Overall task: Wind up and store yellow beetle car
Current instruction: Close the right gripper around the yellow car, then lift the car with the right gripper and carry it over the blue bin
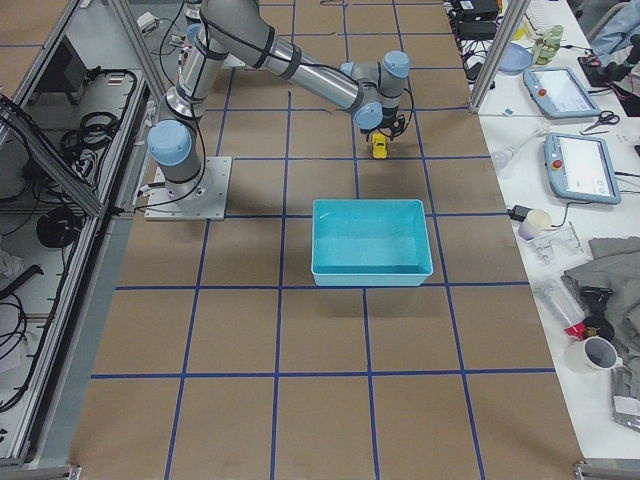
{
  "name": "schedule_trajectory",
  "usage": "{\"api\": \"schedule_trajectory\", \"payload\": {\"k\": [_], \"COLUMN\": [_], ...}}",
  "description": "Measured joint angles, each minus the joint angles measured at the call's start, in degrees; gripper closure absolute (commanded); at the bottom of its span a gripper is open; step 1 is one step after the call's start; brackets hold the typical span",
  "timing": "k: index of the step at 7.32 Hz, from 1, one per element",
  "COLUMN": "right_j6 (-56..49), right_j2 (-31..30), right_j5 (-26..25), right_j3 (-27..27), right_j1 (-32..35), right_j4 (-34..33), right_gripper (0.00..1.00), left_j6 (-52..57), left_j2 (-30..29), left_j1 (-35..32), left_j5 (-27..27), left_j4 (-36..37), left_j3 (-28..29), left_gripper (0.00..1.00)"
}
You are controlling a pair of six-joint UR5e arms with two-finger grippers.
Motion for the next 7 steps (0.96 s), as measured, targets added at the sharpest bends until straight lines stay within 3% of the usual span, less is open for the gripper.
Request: {"api": "schedule_trajectory", "payload": {"k": [1,2,5,7], "right_j6": [0.1,0.08,-0.26,-0.23], "right_j2": [-0.11,-0.13,-0.82,-4.42], "right_j5": [-0.07,-0.14,-0.86,-2.58], "right_j3": [0.04,0.06,-0.21,-0.35], "right_j1": [0.02,0.03,-0.05,-0.73], "right_j4": [0.38,0.53,0.57,1.08], "right_gripper": [0.75,0.93,0.97,1.0], "left_j6": [0.0,0.0,-0.08,-0.09], "left_j2": [0.25,0.42,1.17,1.3], "left_j1": [0.0,-0.03,-0.19,-0.76], "left_j5": [0.02,-0.14,-0.25,-0.26], "left_j4": [0.0,0.08,-0.12,-0.24], "left_j3": [-0.38,-0.61,-0.66,-0.76], "left_gripper": [0.0,0.0,0.0,0.0]}}
